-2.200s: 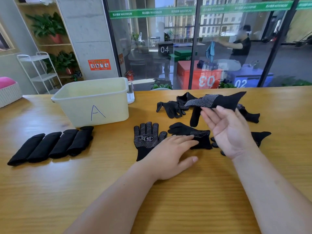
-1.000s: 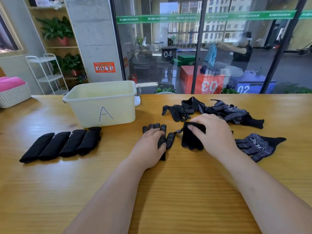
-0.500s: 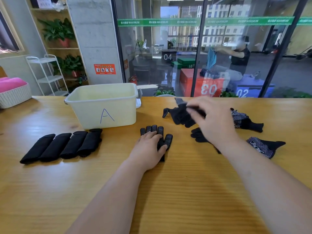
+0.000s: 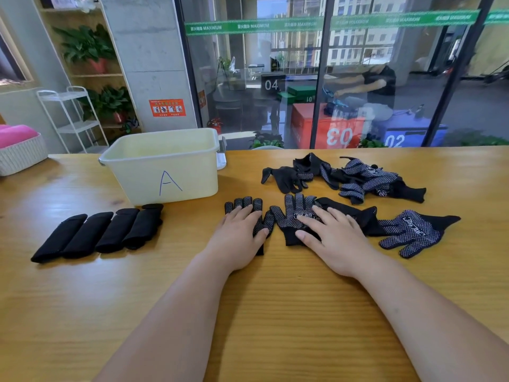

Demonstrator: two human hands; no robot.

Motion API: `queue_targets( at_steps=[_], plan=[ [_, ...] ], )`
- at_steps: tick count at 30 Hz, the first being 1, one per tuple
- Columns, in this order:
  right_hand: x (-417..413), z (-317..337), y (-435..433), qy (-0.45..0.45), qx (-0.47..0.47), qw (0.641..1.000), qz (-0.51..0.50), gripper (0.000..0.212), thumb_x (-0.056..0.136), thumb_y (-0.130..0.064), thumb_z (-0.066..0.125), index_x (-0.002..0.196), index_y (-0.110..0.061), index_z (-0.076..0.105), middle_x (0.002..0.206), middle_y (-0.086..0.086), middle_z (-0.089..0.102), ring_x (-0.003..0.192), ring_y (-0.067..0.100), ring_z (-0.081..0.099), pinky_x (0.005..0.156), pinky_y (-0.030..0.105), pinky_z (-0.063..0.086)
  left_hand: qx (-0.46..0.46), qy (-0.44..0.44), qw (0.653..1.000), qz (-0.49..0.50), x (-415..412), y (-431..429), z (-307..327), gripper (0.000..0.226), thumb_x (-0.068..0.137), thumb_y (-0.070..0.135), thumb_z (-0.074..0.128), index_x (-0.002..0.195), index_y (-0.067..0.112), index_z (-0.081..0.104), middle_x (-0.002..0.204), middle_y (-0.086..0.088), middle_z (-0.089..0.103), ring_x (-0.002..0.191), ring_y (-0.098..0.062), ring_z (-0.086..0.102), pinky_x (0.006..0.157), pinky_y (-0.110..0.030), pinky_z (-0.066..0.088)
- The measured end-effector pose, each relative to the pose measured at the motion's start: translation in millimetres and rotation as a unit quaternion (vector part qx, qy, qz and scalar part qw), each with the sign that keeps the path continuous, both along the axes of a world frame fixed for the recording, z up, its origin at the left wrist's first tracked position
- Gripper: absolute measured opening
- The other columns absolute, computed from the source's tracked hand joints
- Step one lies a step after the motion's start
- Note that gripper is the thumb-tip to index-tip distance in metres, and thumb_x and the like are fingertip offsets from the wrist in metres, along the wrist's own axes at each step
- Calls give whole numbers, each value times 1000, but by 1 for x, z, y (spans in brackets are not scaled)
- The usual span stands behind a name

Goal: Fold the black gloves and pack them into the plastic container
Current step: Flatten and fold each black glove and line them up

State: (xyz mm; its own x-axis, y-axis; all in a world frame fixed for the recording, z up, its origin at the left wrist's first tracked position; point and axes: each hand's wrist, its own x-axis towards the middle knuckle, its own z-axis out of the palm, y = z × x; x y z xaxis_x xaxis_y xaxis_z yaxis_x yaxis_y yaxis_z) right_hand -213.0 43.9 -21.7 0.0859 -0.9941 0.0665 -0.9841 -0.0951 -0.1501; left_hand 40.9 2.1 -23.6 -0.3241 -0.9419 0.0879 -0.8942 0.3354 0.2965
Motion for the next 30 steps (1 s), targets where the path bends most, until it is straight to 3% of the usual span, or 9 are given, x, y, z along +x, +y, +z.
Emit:
queue_targets(
  at_steps=[3, 7, 10, 14, 18, 21, 25, 27, 30],
  plan=[
    [-3, 1, 2, -1, 39, 999, -33, 77, 93, -86, 4, 163, -57, 14, 178, -11, 3, 164, 26, -5, 130, 61, 1, 20, -22, 1000, -7, 1, 1, 1, 63, 112, 58, 31, 170, 33, 22, 179, 5, 9, 165, -19, -1, 134, -44, 5],
    [-6, 5, 6, 53, 10, 997, -56, 74, 98, -81, 5, 166, -51, 7, 178, -5, -7, 163, 30, -13, 130, 60, 0, 37, -38, 998, -13, 5, 7, 4, 64, 112, 59, 25, 171, 34, 15, 180, 5, 1, 165, -19, -7, 134, -45, 1],
    [4, 8, 12, 60, -6, 998, 1, 74, 99, -77, 6, 167, -47, 4, 178, -6, -11, 163, 25, -17, 132, 54, -1, 45, -59, 997, -24, 15, 15, 3, 68, 110, 64, 20, 171, 36, 9, 179, 5, -5, 164, -18, -13, 134, -46, -2],
    [29, 8, 27, 26, 67, 993, 88, 77, 99, -80, 9, 168, -46, 4, 177, -11, -12, 163, 16, -15, 133, 46, -3, 50, -93, 994, -36, 29, 24, 3, 72, 107, 71, 17, 170, 41, 0, 179, 6, -12, 163, -18, -19, 133, -43, -7],
    [43, 9, 44, 14, 38, 991, 125, 70, 101, -77, 10, 166, -51, 7, 177, -16, -4, 163, 13, -10, 133, 44, 2, 43, -87, 995, -26, 39, 31, 1, 71, 106, 71, 17, 170, 42, 5, 179, 6, -6, 164, -18, -13, 133, -44, -3],
    [47, 9, 45, -3, -20, 993, 117, 68, 105, -71, 13, 168, -44, 12, 177, -15, 2, 163, 10, -6, 133, 41, 9, 3, -48, 999, -6, 40, 33, 3, 65, 109, 65, 22, 169, 41, 17, 179, 8, 8, 165, -17, -3, 134, -46, 5],
    [48, 6, 40, 5, 34, 995, 92, 77, 99, -78, 10, 168, -44, 5, 178, -8, -6, 163, 15, -10, 133, 42, 7, 2, -73, 995, -61, 34, 34, 3, 64, 109, 65, 21, 169, 45, 10, 179, 10, -3, 164, -18, -12, 134, -45, -2],
    [47, 8, 44, 11, 44, 994, 95, 75, 97, -79, 8, 166, -49, 13, 178, -10, 4, 164, 16, 0, 132, 44, 13, 32, -101, 992, -70, 30, 39, 1, 69, 106, 72, 16, 169, 46, 4, 179, 9, -9, 164, -20, -15, 133, -46, -4],
    [43, 15, 49, -9, -69, 994, 85, 62, 106, -65, 14, 143, -47, 60, 153, -19, 51, 142, 10, 39, 112, 38, 40, 25, -90, 993, -70, 29, 45, 2, 69, 106, 72, 16, 169, 45, 13, 179, 9, 2, 165, -21, -5, 133, -48, 4]
  ],
)
